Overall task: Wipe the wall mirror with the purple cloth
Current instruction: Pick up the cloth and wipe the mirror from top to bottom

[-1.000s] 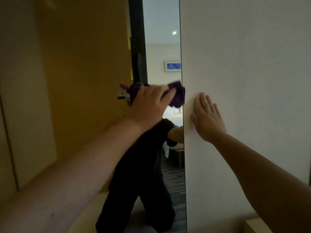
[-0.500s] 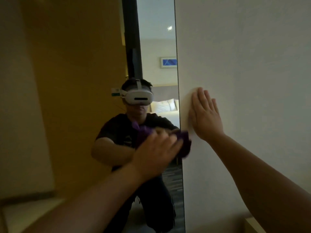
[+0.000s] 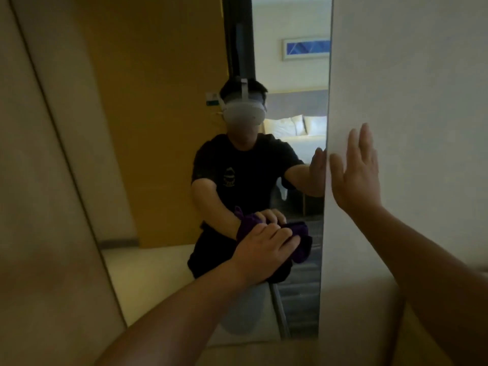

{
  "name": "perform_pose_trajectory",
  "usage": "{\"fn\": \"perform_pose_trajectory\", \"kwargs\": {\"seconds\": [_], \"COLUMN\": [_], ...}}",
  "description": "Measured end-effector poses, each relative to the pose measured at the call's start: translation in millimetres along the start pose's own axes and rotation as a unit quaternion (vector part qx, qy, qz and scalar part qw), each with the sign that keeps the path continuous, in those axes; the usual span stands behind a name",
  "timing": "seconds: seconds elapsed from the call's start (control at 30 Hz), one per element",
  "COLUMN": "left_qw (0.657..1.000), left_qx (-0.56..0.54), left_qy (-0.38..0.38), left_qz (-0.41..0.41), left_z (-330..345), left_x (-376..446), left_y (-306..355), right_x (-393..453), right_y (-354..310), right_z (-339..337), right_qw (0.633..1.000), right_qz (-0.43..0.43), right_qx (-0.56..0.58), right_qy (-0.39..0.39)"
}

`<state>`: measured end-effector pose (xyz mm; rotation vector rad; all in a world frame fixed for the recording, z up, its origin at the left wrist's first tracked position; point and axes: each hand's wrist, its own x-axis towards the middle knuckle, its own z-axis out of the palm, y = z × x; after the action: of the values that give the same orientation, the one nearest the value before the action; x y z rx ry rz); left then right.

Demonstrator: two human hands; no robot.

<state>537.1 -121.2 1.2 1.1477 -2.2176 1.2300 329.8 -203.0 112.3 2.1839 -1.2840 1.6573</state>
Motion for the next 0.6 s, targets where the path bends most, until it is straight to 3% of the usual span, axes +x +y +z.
{"fn": "perform_pose_trajectory", "kwargs": {"seconds": [0.13,0.33,0.47,0.6], "left_qw": [0.997,0.984,0.971,0.964], "left_qx": [-0.010,0.024,0.083,0.136], "left_qy": [0.016,0.021,0.040,0.104], "left_qz": [-0.077,-0.178,-0.220,-0.205], "left_z": [-10.4,-43.5,-64.9,-83.2], "left_x": [-84.9,-200.8,-228.7,-220.4], "left_y": [-2.2,-26.1,-72.8,-122.7], "right_x": [-76.9,-154.1,-166.7,-162.5], "right_y": [-28.6,-79.7,-122.3,-146.8], "right_z": [39.4,113.8,145.6,163.9], "right_qw": [0.998,0.974,0.954,0.939], "right_qz": [-0.056,-0.202,-0.273,-0.307], "right_qx": [0.037,-0.033,-0.060,-0.113], "right_qy": [-0.010,-0.101,-0.108,-0.107]}}
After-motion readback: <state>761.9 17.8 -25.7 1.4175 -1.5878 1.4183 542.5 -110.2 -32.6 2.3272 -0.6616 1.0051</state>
